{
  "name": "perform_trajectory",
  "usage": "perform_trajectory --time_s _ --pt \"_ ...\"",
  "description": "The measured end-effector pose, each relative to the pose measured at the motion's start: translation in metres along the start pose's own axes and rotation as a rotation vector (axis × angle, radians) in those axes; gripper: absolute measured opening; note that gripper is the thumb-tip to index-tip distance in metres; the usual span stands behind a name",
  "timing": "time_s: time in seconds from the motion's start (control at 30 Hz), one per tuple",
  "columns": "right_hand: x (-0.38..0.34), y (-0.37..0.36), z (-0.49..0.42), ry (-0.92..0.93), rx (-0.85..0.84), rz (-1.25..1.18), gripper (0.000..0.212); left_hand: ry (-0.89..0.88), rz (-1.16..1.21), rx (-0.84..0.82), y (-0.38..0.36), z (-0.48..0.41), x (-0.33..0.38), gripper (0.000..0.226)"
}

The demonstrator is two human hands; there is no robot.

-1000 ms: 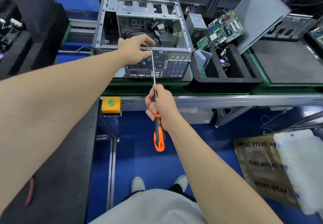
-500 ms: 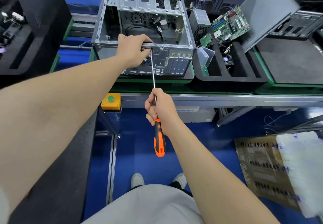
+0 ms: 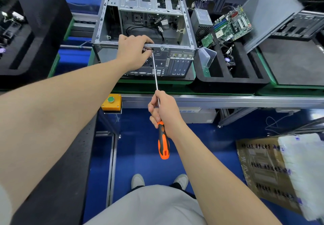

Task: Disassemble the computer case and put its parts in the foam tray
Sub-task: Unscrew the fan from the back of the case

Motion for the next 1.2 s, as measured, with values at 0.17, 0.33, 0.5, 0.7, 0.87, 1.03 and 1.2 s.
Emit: perform_trajectory --time_s 0.17,0.33,0.5,0.7,0.87,1.03,1.2 --pt "0.0003 0.0005 -0.0003 -0.001 0.007 0.023 0.025 0.017 -0.004 -0.016 -0.0017 -0.0021 0.0014 0.028" --pt "-0.0021 0.0029 -0.0016 0.037 0.080 0.109 0.017 0.048 -0.020 -0.058 -0.0039 -0.0075 0.0015 0.027" --pt "-0.0023 0.0022 -0.0015 0.035 0.073 0.140 0.017 0.026 -0.031 -0.055 -0.0041 -0.0076 0.0015 0.030" --pt "-0.0002 0.0028 0.0002 0.051 0.073 0.170 0.022 0.020 -0.067 -0.043 -0.0044 -0.0061 0.0015 0.032" --pt "-0.0012 0.0006 0.0000 0.056 0.064 0.174 0.021 0.018 -0.064 -0.035 -0.0044 -0.0066 0.0019 0.031" --pt "0.0008 0.0004 -0.0002 0.027 0.073 0.123 0.022 0.016 -0.067 -0.031 -0.0043 -0.0066 0.0021 0.030" --pt "0.0010 0.0016 -0.0011 0.001 0.090 0.125 0.020 0.007 -0.065 -0.025 -0.0059 -0.0060 0.0014 0.028"
Point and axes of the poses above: each hand's wrist, its own z-axis away from the middle knuckle, its own y-axis out of the back of the hand, x = y × z, the point moved 4 cm from there along -z, towards the middle knuckle
